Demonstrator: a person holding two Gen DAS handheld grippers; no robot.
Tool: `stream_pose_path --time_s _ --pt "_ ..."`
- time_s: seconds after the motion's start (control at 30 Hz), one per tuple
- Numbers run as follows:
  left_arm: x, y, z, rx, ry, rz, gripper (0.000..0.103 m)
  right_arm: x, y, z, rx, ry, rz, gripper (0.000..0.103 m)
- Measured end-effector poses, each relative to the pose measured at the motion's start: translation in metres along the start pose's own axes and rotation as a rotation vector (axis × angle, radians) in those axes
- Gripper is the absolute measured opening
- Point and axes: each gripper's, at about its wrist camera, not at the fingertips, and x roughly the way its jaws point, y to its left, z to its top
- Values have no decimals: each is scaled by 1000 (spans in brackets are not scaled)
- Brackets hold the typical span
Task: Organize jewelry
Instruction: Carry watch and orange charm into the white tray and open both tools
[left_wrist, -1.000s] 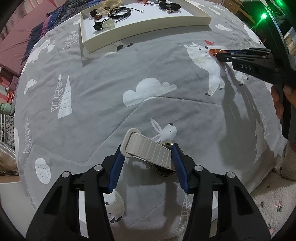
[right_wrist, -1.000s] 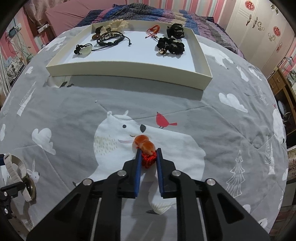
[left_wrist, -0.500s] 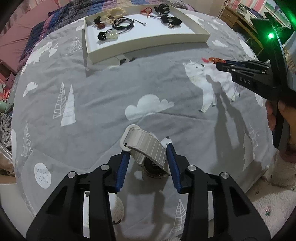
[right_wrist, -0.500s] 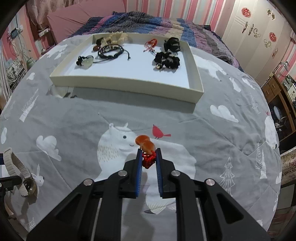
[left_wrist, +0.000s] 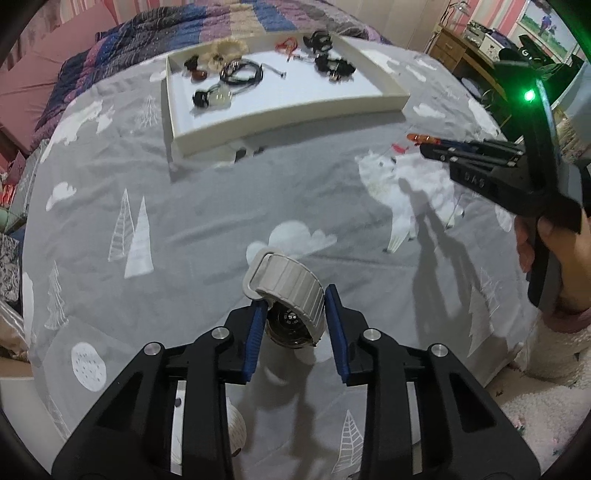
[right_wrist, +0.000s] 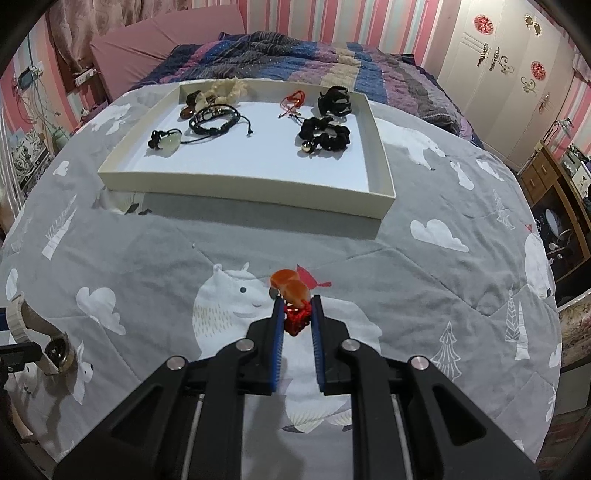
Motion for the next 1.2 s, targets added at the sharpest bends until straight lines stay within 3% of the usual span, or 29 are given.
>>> stream_pose_path --time_s 0.37,0.67,1.0,1.2 --pt "-33 3 85 13 -144 3 29 -21 -9 44 14 -98 -8 14" --pt "12 17 163 -47 -170 -19 27 3 -19 105 63 -140 21 14" --pt "80 37 195 -114 -145 -6 27 80 -28 130 119 -95 27 14" --pt "87 37 194 -107 -186 5 25 101 -28 126 133 -86 35 14"
